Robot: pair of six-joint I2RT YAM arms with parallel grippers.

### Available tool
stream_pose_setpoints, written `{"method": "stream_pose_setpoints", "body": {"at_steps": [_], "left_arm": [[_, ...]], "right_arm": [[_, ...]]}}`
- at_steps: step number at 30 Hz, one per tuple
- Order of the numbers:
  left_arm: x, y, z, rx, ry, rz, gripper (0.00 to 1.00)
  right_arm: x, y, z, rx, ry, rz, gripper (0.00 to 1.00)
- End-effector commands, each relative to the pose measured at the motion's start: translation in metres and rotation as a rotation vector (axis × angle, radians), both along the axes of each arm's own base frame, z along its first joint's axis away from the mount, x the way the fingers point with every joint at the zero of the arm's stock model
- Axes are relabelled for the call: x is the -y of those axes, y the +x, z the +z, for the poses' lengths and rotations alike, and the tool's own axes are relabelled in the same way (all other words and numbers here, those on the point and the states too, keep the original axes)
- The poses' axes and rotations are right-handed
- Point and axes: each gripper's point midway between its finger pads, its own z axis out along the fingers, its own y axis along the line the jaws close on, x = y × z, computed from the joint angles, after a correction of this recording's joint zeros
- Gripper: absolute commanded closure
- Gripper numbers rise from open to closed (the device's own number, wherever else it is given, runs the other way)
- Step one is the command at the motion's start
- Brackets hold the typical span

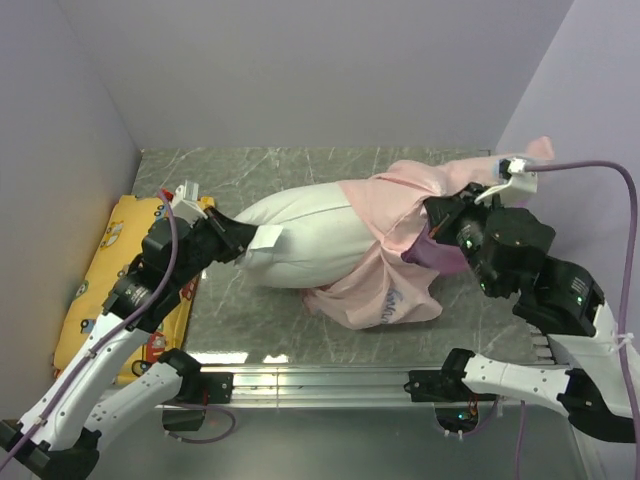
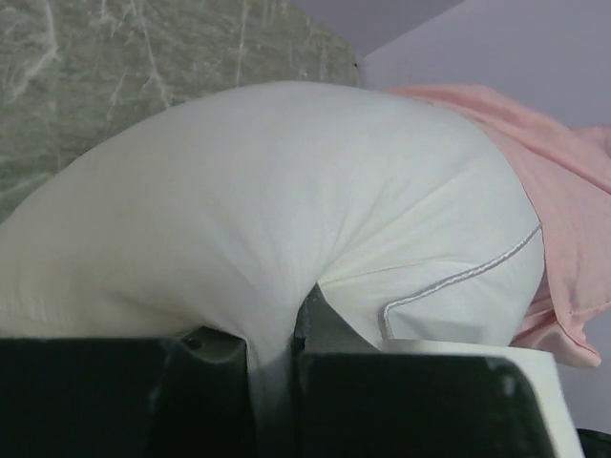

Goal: Remove the pillowcase from the pillow

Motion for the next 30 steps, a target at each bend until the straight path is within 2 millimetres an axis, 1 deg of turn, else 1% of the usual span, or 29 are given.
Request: {"method": "stream_pose_setpoints", "body": {"at_steps": [1,2,3,4,5,6,7,9,10,11,12,13,14,15,16,17,18,19,20,21,22,24,25,27,28,29,30], "left_arm": [[-0.018,0.02,0.01,0.05,0.095,0.098,1.0],[-0.017,0.024,0.011,0.049,0.097,0.104,1.0],[-0.015,0.032,0.004,0.025,0.107,0.109,1.0],[-0.013,0.036,0.0,0.011,0.099,0.11,1.0],[-0.01,0.043,-0.002,0.011,0.086,0.107,1.0],[-0.002,0.049,-0.014,-0.028,0.078,0.07,0.99],[-0.006,0.059,-0.015,-0.039,0.044,0.089,0.99],[0.001,0.068,-0.024,-0.07,0.022,0.056,1.0],[0.0,0.072,-0.024,-0.069,0.024,0.064,0.99],[0.0,0.077,-0.017,-0.053,0.029,0.072,0.94],[-0.001,0.081,-0.018,-0.054,0.043,0.078,0.88],[-0.004,0.085,-0.015,-0.038,0.07,0.092,0.74],[-0.006,0.088,-0.001,-0.004,0.077,0.097,0.66],[-0.006,0.09,0.005,0.016,0.086,0.096,0.57],[-0.008,0.091,0.02,0.066,0.109,0.091,0.44],[-0.012,0.092,0.029,0.095,0.126,0.103,0.4],[-0.014,0.086,0.035,0.111,0.14,0.099,0.35],[-0.016,0.084,0.042,0.141,0.158,0.093,0.11],[-0.023,0.084,0.044,0.151,0.174,0.13,0.01],[-0.027,0.079,0.049,0.172,0.174,0.135,0.01],[-0.028,0.076,0.038,0.154,0.189,0.13,0.01],[-0.03,0.07,0.026,0.134,0.193,0.135,0.01],[-0.026,0.066,0.005,0.099,0.202,0.124,0.01],[-0.024,0.06,-0.012,0.076,0.203,0.135,0.01],[-0.014,0.052,-0.038,0.038,0.221,0.098,0.01],[-0.008,0.05,-0.047,0.026,0.221,0.086,0.01],[-0.005,0.051,-0.063,-0.008,0.239,0.09,0.01]], "right_arm": [[0.001,0.03,0.005,0.023,-0.155,-0.121,1.0],[-0.016,0.039,-0.003,0.014,-0.152,-0.081,1.0],[-0.028,0.048,-0.017,-0.011,-0.167,-0.049,1.0],[-0.037,0.069,-0.054,-0.084,-0.228,-0.052,1.0],[-0.053,0.081,-0.069,-0.107,-0.216,-0.007,1.0],[-0.067,0.101,-0.104,-0.175,-0.266,0.003,1.0],[-0.067,0.121,-0.13,-0.211,-0.289,-0.01,1.0],[-0.082,0.14,-0.178,-0.312,-0.34,0.021,1.0],[-0.092,0.153,-0.222,-0.391,-0.409,0.036,1.0],[-0.099,0.165,-0.237,-0.401,-0.412,0.04,1.0],[-0.104,0.17,-0.256,-0.433,-0.422,0.059,1.0],[-0.111,0.178,-0.287,-0.487,-0.459,0.069,1.0],[-0.114,0.185,-0.299,-0.5,-0.462,0.073,1.0],[-0.118,0.188,-0.311,-0.525,-0.471,0.085,1.0],[-0.123,0.193,-0.332,-0.566,-0.486,0.107,1.0],[-0.128,0.195,-0.34,-0.578,-0.484,0.121,1.0],[-0.129,0.198,-0.348,-0.59,-0.484,0.129,1.0],[-0.132,0.2,-0.361,-0.614,-0.486,0.147,1.0],[-0.133,0.202,-0.365,-0.623,-0.484,0.151,1.0],[-0.134,0.204,-0.368,-0.628,-0.483,0.156,1.0],[-0.132,0.206,-0.373,-0.642,-0.471,0.161,1.0],[-0.133,0.209,-0.376,-0.649,-0.454,0.17,1.0],[-0.132,0.213,-0.375,-0.649,-0.441,0.169,1.0],[-0.131,0.214,-0.378,-0.669,-0.439,0.174,1.0],[-0.131,0.217,-0.375,-0.664,-0.437,0.174,1.0],[-0.13,0.218,-0.374,-0.668,-0.437,0.171,1.0],[-0.131,0.218,-0.37,-0.664,-0.427,0.178,1.0]]}}
